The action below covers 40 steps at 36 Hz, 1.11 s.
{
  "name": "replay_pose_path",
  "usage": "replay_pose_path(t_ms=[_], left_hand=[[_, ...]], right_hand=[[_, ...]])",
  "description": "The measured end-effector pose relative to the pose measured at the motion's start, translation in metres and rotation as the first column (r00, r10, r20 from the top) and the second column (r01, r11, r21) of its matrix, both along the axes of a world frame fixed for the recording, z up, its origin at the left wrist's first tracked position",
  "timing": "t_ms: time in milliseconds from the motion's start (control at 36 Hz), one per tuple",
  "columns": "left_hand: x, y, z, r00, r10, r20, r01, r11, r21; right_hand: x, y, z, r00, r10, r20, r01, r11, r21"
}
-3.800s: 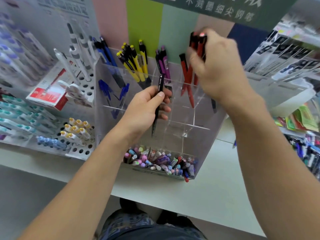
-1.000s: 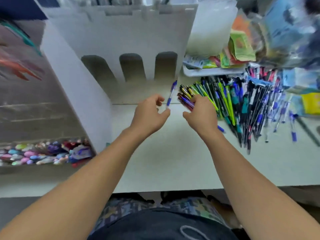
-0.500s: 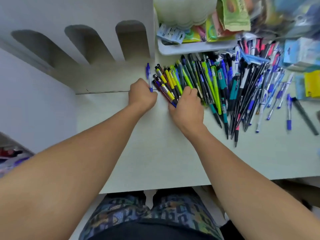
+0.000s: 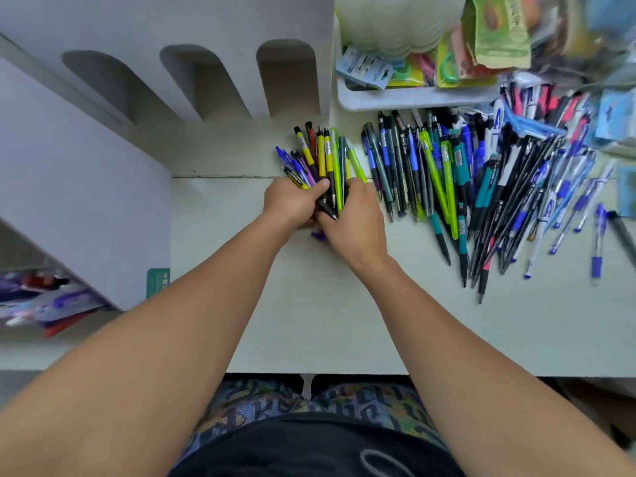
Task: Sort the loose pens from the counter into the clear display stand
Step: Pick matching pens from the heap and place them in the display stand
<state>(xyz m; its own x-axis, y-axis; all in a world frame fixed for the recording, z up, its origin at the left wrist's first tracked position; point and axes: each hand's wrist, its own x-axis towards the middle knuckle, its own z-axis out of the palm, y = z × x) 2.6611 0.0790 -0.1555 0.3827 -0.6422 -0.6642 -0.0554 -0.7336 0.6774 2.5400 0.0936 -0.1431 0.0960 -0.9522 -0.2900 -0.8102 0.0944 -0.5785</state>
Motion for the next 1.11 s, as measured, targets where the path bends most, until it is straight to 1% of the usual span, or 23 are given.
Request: replay_pose_path(t_ms=[83, 167, 250, 333, 417, 472, 556, 639, 694, 750, 806, 833, 861, 917, 972, 1028, 1056, 1111], left_hand=[[0.008, 0.0, -0.003, 0.997, 0.028, -0.066, -0.027, 1.0, 0.015], [0.015, 0.006, -0.006, 0.993, 0.058, -0.098, -0.058, 0.998, 0.003], [0.021, 0.011, -0.007, 0.991, 0.077, -0.109, -0.078, 0.997, -0.009], [0.024, 0.012, -0.008, 0.989, 0.097, -0.109, -0.1, 0.995, -0.024], [0.024, 0.011, -0.008, 0.989, 0.127, -0.08, -0.13, 0.991, -0.034], [0.026, 0.011, -0.008, 0.993, 0.121, -0.004, -0.121, 0.992, -0.036], [0.031, 0.011, -0.009, 0.991, 0.062, 0.116, -0.058, 0.998, -0.032], [0.035, 0.01, -0.012, 0.988, 0.013, 0.151, -0.011, 1.0, -0.009], [0.035, 0.006, -0.011, 0.983, -0.031, 0.181, 0.031, 1.0, 0.004], [0.034, 0.001, -0.01, 0.963, -0.089, 0.255, 0.086, 0.996, 0.023], [0.032, -0.006, -0.01, 0.936, -0.141, 0.322, 0.134, 0.99, 0.044], [0.031, -0.009, -0.009, 0.923, -0.163, 0.347, 0.155, 0.987, 0.053], [0.03, -0.013, -0.009, 0.912, -0.183, 0.367, 0.174, 0.983, 0.058], [0.028, -0.02, -0.009, 0.9, -0.216, 0.378, 0.208, 0.976, 0.062], [0.027, -0.024, -0.007, 0.905, -0.224, 0.361, 0.216, 0.974, 0.063], [0.027, -0.025, -0.007, 0.899, -0.246, 0.363, 0.233, 0.969, 0.078], [0.028, -0.024, -0.007, 0.9, -0.252, 0.356, 0.236, 0.968, 0.086], [0.03, -0.021, -0.011, 0.931, -0.212, 0.297, 0.199, 0.977, 0.075]], right_hand=[[-0.001, 0.003, -0.002, 0.999, -0.022, -0.035, 0.021, 1.0, -0.021], [-0.001, 0.008, -0.005, 0.997, 0.005, -0.079, -0.009, 0.998, -0.054], [0.005, 0.014, -0.009, 0.991, 0.039, -0.129, -0.053, 0.993, -0.107], [0.01, 0.018, -0.011, 0.979, 0.026, -0.203, -0.065, 0.981, -0.185], [0.011, 0.019, -0.009, 0.979, 0.016, -0.205, -0.067, 0.967, -0.245], [0.009, 0.02, -0.007, 0.976, 0.073, -0.206, -0.115, 0.974, -0.197], [0.007, 0.023, 0.0, 0.959, 0.174, -0.224, -0.195, 0.978, -0.074], [0.006, 0.026, 0.005, 0.891, 0.319, -0.324, -0.293, 0.948, 0.127], [0.003, 0.027, 0.005, 0.865, 0.361, -0.348, -0.303, 0.929, 0.21], [0.001, 0.025, 0.005, 0.853, 0.391, -0.347, -0.326, 0.917, 0.232], [0.0, 0.021, 0.005, 0.834, 0.429, -0.348, -0.373, 0.902, 0.219], [0.0, 0.018, 0.006, 0.839, 0.423, -0.342, -0.374, 0.905, 0.202], [0.0, 0.015, 0.006, 0.858, 0.397, -0.327, -0.357, 0.917, 0.175], [0.0, 0.007, 0.005, 0.932, 0.266, -0.245, -0.252, 0.964, 0.085], [0.002, -0.002, 0.005, 0.993, 0.086, -0.078, -0.088, 0.996, -0.023], [0.006, -0.013, 0.007, 0.998, -0.019, 0.063, 0.024, 0.996, -0.087], [0.009, -0.018, 0.009, 0.99, -0.055, 0.129, 0.067, 0.994, -0.091], [0.013, -0.027, 0.014, 0.966, -0.114, 0.233, 0.13, 0.99, -0.055]])
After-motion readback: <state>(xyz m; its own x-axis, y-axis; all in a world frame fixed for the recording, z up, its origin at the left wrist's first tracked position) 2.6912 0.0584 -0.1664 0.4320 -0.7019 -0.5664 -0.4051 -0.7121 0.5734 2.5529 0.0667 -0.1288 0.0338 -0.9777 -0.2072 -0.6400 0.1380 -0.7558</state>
